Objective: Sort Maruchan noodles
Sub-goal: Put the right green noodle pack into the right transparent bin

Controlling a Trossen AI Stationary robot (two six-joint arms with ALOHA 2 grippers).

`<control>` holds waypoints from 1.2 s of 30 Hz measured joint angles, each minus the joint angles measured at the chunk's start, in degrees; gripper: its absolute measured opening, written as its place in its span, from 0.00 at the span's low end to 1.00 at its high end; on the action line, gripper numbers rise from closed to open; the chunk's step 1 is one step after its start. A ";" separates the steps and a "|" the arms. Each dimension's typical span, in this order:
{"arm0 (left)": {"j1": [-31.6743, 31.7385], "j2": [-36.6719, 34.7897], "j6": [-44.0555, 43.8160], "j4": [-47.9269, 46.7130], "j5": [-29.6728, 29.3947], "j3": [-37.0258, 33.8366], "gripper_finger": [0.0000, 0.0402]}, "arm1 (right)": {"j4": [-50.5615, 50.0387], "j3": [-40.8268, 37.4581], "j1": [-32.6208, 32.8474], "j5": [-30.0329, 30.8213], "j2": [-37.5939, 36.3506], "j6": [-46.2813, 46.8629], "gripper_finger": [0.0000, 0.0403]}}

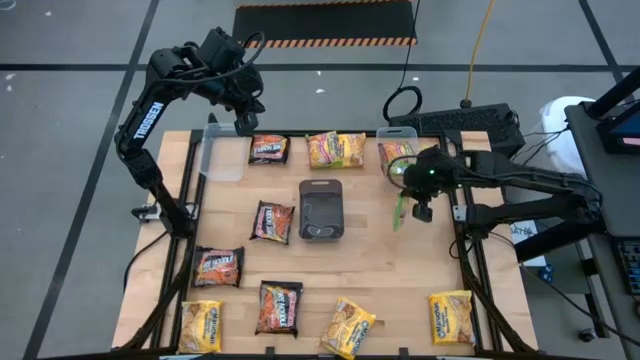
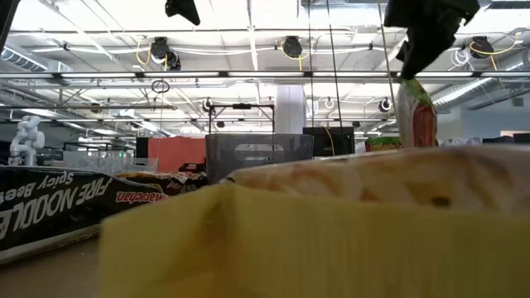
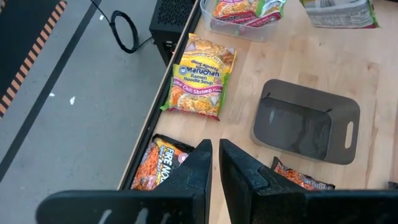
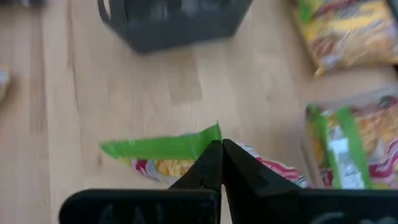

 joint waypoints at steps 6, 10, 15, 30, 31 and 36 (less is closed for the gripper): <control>0.00 0.00 -0.05 0.00 0.00 0.00 0.09 | 8.59 0.00 0.00 2.67 -2.73 0.77 0.00; 0.00 0.00 -0.41 0.00 0.00 0.00 0.09 | 13.88 0.00 0.00 5.93 -3.41 -0.41 0.00; 0.00 0.00 -1.43 0.00 0.02 0.00 0.09 | 20.30 0.00 -0.95 9.86 -3.44 -2.89 0.00; 0.00 0.00 -2.12 -0.02 0.02 0.00 0.09 | 35.98 0.00 -7.98 19.46 -2.49 -5.67 0.00; 0.00 0.00 -2.12 -0.02 0.02 0.00 0.09 | 36.79 0.00 -8.63 19.46 -2.23 -5.65 0.00; 0.00 0.00 -2.12 -0.04 0.02 0.00 0.09 | 40.05 0.00 -12.13 19.94 -0.62 -5.68 0.00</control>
